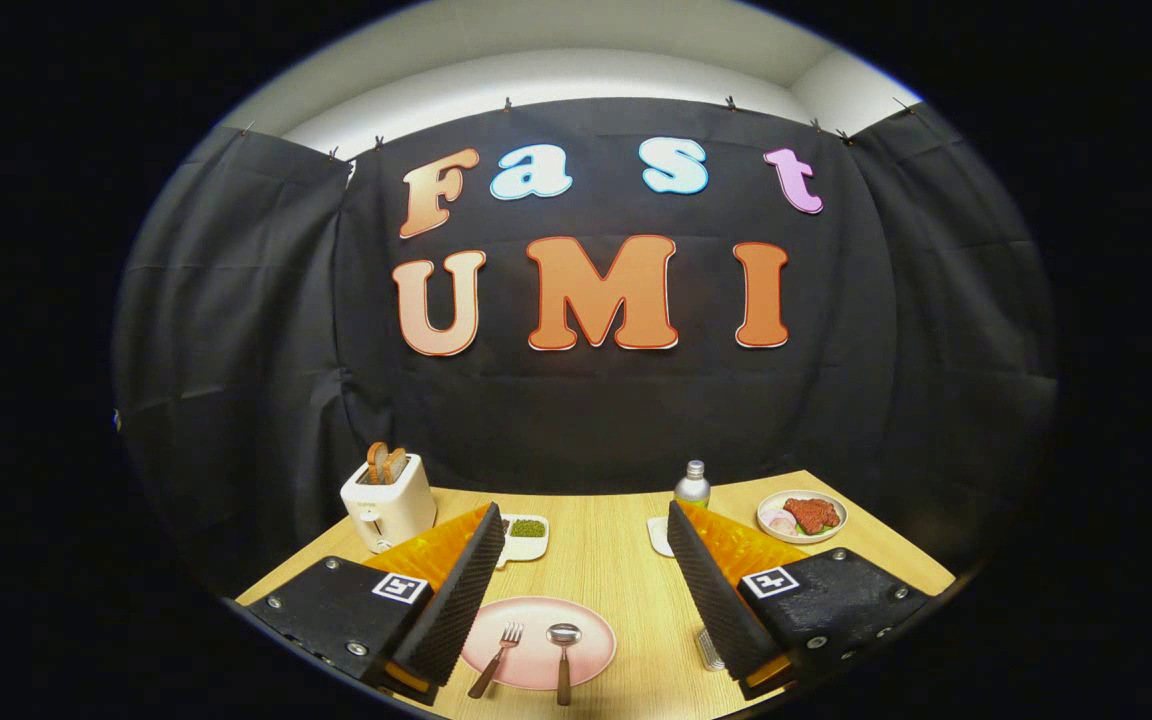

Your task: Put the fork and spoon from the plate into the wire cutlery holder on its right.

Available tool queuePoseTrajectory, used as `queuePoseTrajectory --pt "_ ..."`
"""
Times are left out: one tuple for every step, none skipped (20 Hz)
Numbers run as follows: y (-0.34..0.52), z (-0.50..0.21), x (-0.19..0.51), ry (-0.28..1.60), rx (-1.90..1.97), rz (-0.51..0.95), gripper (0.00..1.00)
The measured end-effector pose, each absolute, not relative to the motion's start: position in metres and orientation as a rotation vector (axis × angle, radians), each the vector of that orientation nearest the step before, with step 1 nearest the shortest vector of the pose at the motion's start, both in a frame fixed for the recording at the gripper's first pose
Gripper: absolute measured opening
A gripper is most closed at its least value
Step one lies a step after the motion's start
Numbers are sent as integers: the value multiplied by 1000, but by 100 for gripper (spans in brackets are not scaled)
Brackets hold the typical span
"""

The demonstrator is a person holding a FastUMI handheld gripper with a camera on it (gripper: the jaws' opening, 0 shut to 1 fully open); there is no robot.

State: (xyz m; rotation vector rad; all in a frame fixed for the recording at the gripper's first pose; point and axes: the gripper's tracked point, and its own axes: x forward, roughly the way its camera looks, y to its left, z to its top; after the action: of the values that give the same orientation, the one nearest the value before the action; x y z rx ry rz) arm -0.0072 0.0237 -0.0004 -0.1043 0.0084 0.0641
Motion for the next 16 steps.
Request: queuePoseTrajectory --pt "23 -1 -6 12 -106 65 98" --pt "23 -4 -5 17 -106 66 98" --pt "23 -6 -4 22 -106 69 98" --pt "23 -10 -2 31 -105 71 98" --pt "23 -14 -1 39 -106 73 98" --pt "24 -17 1 46 -109 76 98" --pt "25 -21 2 54 -114 78 98" --pt "25 -26 4 64 -120 81 98" --pt "26 -32 7 74 -125 85 98" --pt "27 -38 9 85 -129 90 98" --pt "28 -44 11 96 -134 92 98" --pt "28 -50 13 107 -139 96 98" --pt "28 -55 16 113 -147 95 98" --pt "26 -62 19 123 -158 94 98" --pt "27 -69 22 133 -167 97 98" --pt "28 -75 24 143 -170 102 98"
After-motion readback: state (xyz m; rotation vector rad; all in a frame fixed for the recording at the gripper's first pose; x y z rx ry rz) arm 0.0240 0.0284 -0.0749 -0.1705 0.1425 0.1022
